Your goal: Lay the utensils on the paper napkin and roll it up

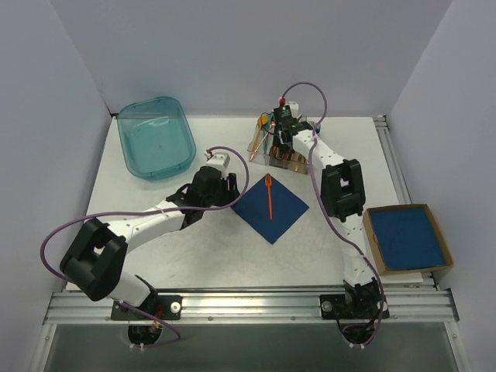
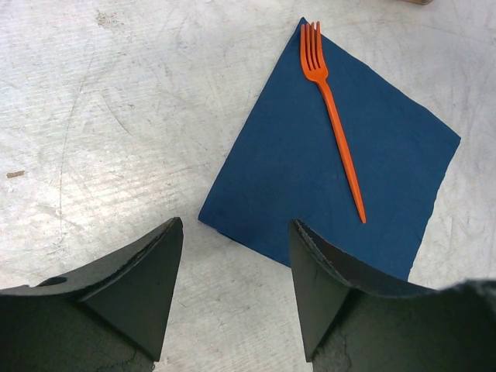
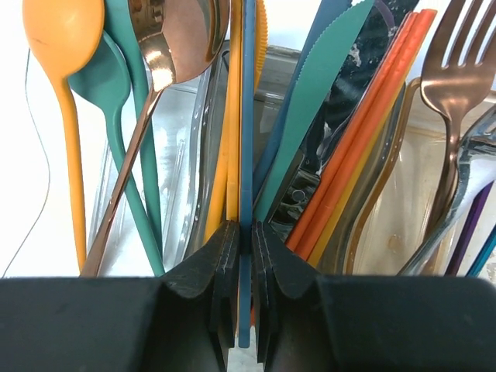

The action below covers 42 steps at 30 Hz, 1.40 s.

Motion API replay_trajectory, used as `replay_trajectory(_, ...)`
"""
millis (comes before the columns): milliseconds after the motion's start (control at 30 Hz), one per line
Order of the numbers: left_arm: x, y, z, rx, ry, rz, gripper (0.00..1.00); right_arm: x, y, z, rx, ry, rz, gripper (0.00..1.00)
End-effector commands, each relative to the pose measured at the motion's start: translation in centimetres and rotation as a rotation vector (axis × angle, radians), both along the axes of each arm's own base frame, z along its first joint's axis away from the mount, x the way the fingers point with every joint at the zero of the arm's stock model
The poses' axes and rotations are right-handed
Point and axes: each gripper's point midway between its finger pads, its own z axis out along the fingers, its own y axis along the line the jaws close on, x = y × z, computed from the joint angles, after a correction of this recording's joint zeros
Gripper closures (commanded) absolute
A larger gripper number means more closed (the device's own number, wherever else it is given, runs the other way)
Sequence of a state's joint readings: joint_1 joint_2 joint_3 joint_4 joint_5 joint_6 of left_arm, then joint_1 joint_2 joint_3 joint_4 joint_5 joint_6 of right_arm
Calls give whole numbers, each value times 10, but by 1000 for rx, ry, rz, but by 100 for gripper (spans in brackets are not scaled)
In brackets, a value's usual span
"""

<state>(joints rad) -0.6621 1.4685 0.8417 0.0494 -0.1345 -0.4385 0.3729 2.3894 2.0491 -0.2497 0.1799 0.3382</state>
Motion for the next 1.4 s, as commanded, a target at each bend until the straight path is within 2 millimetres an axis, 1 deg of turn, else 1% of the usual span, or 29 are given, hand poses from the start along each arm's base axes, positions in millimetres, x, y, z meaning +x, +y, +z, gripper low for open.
replay_trajectory(0, 7, -8, 16, -27, -51, -13, 34, 2, -6, 62, -2, -114, -9, 100)
replay_trajectory(67, 7, -8, 16, -27, -50, -14, 35, 2, -7, 70, -3, -133, -11, 100)
replay_trajectory(100, 7, -8, 17, -29, -52, -14, 34, 3, -8, 79, 1, -154, -10, 100)
replay_trajectory(167, 7, -8, 15, -27, -50, -14, 35, 4, -7, 88, 6, -179, -7, 100)
replay_trajectory(200, 7, -8, 16, -28, -51, -14, 34, 4, -9, 98, 13, -199, -10, 100)
replay_trajectory(267, 7, -8, 16, -28, -51, -14, 34, 2, -9, 112, 18, -228, -4, 100)
replay_trajectory(333, 6, -7, 16, -28, -51, -14, 34, -3, -5, 121, 23, -237, 11, 100)
replay_trajectory(367, 7, -7, 17, -27, -53, -12, 34, -7, -4, 129, 30, -239, 19, 100)
replay_trajectory(433, 7, -6, 17, -27, -55, -11, 34, -17, 2, 132, 38, -230, 44, 100)
replay_trajectory(467, 7, -7, 18, -28, -54, -14, 34, -26, 10, 134, 38, -222, 64, 100)
replay_trajectory(500, 7, -7, 18, -28, -56, -12, 35, -36, 13, 140, 41, -221, 77, 100)
replay_trajectory(533, 7, -7, 18, -27, -55, -12, 35, -43, 16, 143, 42, -218, 87, 100)
replay_trajectory(567, 7, -7, 18, -27, -55, -12, 34, -55, 23, 142, 39, -190, 105, 100)
replay_trajectory(600, 7, -7, 18, -27, -55, -11, 34, -65, 24, 147, 40, -183, 114, 100)
replay_trajectory(667, 7, -6, 19, -27, -55, -11, 34, -90, 29, 130, 30, -103, 139, 100)
replay_trajectory(700, 6, -6, 19, -28, -56, -11, 34, -102, 35, 134, 49, -99, 147, 100)
replay_trajectory(733, 6, -6, 18, -28, -54, -12, 35, -117, 34, 115, 37, -46, 156, 100)
replay_trajectory(767, 6, -6, 20, -31, -58, -14, 34, -128, 34, 119, 49, -48, 161, 100)
replay_trajectory(800, 6, -6, 20, -31, -58, -14, 34, -138, 37, 116, 64, -34, 158, 100)
replay_trajectory(833, 6, -7, 20, -31, -57, -15, 34, -155, 32, 92, 50, 22, 158, 100)
replay_trajectory(867, 6, -6, 21, -33, -58, -13, 35, -162, 33, 100, 73, 3, 162, 100)
replay_trajectory(933, 5, -6, 21, -32, -57, -14, 34, -179, 32, 87, 98, 35, 156, 100)
replay_trajectory(967, 5, -6, 21, -33, -58, -13, 34, -192, 27, 77, 102, 51, 152, 100)
replay_trajectory(1033, 5, -7, 21, -34, -59, -16, 34, -202, 30, 71, 127, 64, 153, 100)
replay_trajectory(1067, 5, -7, 22, -36, -62, -16, 34, -210, 27, 61, 125, 78, 150, 100)
replay_trajectory(1100, 5, -7, 22, -36, -60, -17, 35, -213, 26, 58, 126, 85, 148, 100)
replay_trajectory(1167, 5, -8, 23, -37, -61, -17, 35, -215, 25, 49, 131, 90, 140, 100)
replay_trajectory(1233, 6, -7, 22, -35, -60, -14, 34, -221, 25, 35, 133, 120, 140, 100)
replay_trajectory(1367, 6, -6, 23, -33, -64, -11, 34, -220, 29, 15, 143, 144, 137, 100)
